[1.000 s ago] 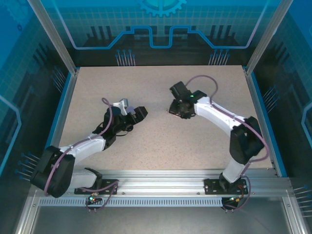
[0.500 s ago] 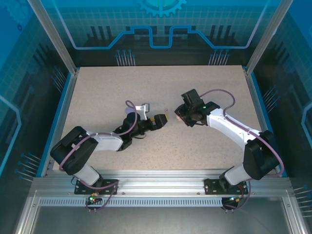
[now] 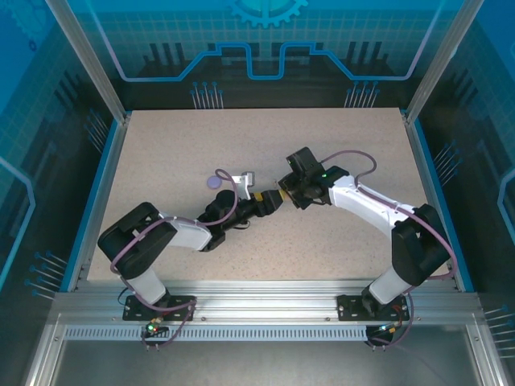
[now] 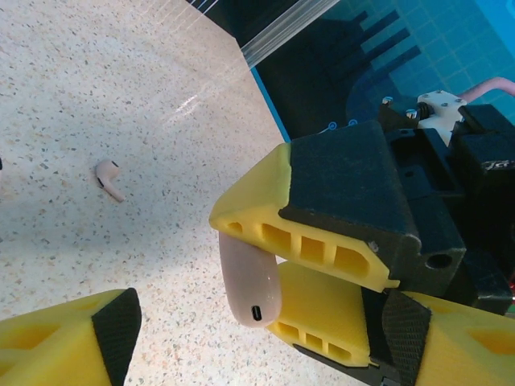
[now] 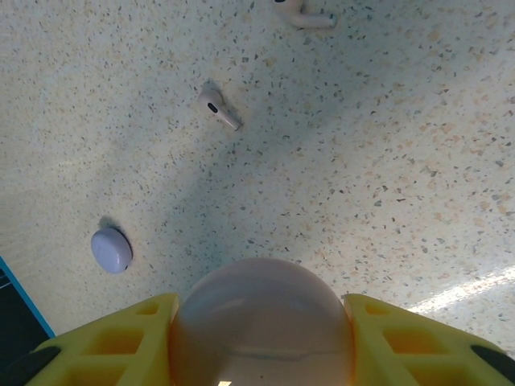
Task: Insert wireless bluetooth earbuds into charging case
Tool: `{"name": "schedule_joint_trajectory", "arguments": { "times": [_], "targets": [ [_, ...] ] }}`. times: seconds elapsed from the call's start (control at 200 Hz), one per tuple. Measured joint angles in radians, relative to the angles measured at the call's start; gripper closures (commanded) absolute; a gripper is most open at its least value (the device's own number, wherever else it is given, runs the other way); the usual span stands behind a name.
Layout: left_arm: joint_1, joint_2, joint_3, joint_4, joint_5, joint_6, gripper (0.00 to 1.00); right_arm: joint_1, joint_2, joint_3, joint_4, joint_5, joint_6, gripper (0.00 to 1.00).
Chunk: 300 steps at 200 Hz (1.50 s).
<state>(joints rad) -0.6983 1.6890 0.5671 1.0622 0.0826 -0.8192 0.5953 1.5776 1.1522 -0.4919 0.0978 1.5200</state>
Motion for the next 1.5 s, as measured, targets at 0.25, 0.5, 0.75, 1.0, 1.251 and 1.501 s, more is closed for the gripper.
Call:
{"name": "schedule_joint_trajectory", "arguments": {
  "times": [0.25, 0.5, 0.75, 1.0, 1.251, 1.501],
  "targets": [
    [-0.013, 0.033, 0.0, 0.043, -0.008, -0.014, 0.2, 0.005, 0.006, 0.01, 0.008, -0.004, 0.018, 0.66],
    [-0.016, 0.046, -0.032, 0.054, -0.029, -0.019, 0.19, 0.009, 0.013, 0.021, 0.014, -0.005, 0.025, 0.66],
    [-0.016, 0.046, -0.033, 0.051, -0.039, -0.018, 0.24, 0.016, 0.024, 0.027, 0.018, -0.01, 0.029, 0.67],
    [-0.015, 0.06, -0.016, 0.058, -0.049, -0.02, 0.35, 0.039, 0.028, 0.048, 0.034, -0.013, 0.033, 0.67],
    [-0.016, 0.066, 0.007, 0.069, -0.072, -0.02, 0.45, 0.046, 0.028, 0.048, 0.041, -0.024, 0.037, 0.67],
    [-0.015, 0.099, 0.022, 0.089, -0.097, -0.024, 0.57, 0.048, 0.028, 0.048, 0.045, -0.028, 0.042, 0.67]
  ]
}}
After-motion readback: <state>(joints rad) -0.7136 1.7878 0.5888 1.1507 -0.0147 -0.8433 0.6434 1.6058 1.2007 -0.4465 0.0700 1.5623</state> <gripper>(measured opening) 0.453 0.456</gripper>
